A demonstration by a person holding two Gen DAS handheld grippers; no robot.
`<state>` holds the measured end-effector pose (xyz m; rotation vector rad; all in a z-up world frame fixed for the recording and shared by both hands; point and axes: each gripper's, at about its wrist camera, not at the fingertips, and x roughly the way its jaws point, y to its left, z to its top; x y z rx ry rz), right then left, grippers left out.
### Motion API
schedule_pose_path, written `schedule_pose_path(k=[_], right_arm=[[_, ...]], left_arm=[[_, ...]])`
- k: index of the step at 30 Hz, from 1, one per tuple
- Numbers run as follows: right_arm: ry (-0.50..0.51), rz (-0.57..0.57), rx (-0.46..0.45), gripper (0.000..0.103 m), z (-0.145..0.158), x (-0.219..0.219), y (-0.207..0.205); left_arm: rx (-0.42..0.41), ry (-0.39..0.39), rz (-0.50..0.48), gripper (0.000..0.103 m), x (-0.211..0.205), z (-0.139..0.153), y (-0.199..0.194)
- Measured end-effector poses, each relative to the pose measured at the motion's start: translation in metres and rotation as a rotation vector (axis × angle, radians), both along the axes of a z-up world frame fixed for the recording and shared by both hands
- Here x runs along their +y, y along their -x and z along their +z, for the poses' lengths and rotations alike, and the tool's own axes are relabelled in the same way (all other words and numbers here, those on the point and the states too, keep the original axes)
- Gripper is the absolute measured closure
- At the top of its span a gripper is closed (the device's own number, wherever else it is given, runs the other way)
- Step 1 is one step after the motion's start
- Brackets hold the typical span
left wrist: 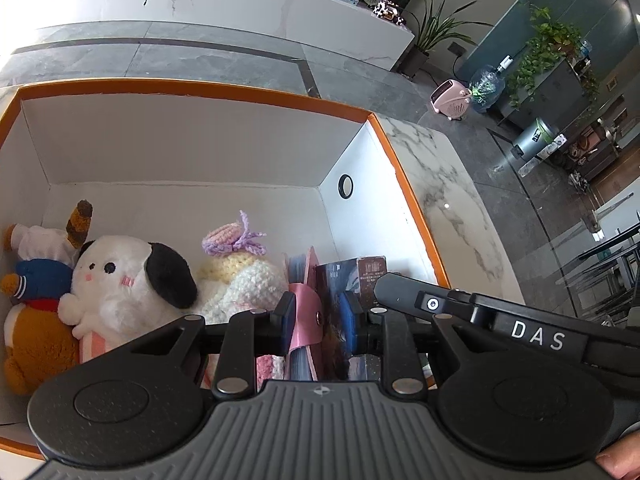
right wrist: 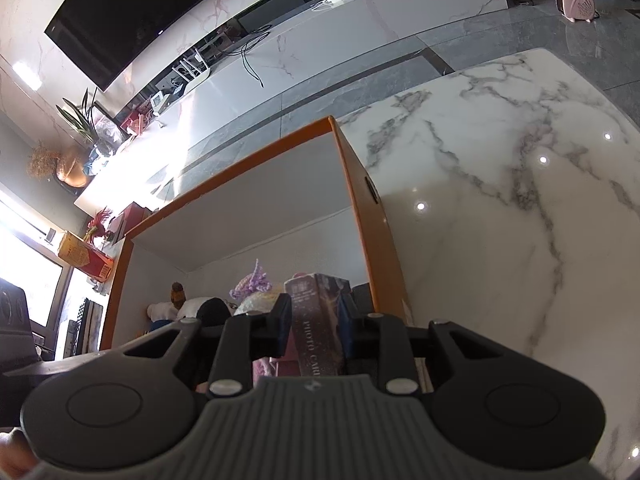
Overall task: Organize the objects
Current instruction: 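Carry the card holder with the left gripper and photo card box with the right into the orange box, then open the left gripper on the card holder while the right releases the photo card box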
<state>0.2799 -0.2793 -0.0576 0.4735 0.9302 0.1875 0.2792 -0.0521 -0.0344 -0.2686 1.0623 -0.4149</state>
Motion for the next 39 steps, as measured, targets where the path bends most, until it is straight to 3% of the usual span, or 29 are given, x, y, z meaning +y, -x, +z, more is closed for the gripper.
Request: schedule_pose_path(k=[4, 11, 21, 26, 28, 31, 39], right_arm=[[0.04, 0.017, -0.003, 0.092, -0.002, 0.004, -0.002], [0.179, 0.083, -0.029, 0.096, -0.003, 0.019, -0.005], [0.172, 0.106, -0.049, 0.094, 0.015, 0.016, -0.001], [0.206, 0.153, -0.015, 0.098, 0.007, 0.029, -0.004], [0.203, 0.147, -0.013, 0.103, 0.002, 0.029, -0.007], [0.17, 0.14, 0.002, 0.103, -0.003, 0.025, -0.011], [0.154, 0.12, -0.005, 0.103, -0.004, 0.023, -0.01]], left_arm=[[-0.013, -0.004, 0.004, 0.077, 0.003, 0.002, 0.002], [-0.032, -0.003, 0.015, 0.077, 0.008, 0.007, 0.003], [-0.033, 0.003, -0.009, 0.083, 0.008, 0.005, 0.003], [-0.001, -0.024, -0.009, 0.088, 0.005, -0.006, 0.0], [0.007, -0.024, -0.018, 0.088, 0.004, -0.008, 0.001], [0.023, -0.051, -0.027, 0.088, -0.002, -0.013, -0.001], [0.049, -0.035, -0.005, 0.083, -0.008, -0.02, -0.003]])
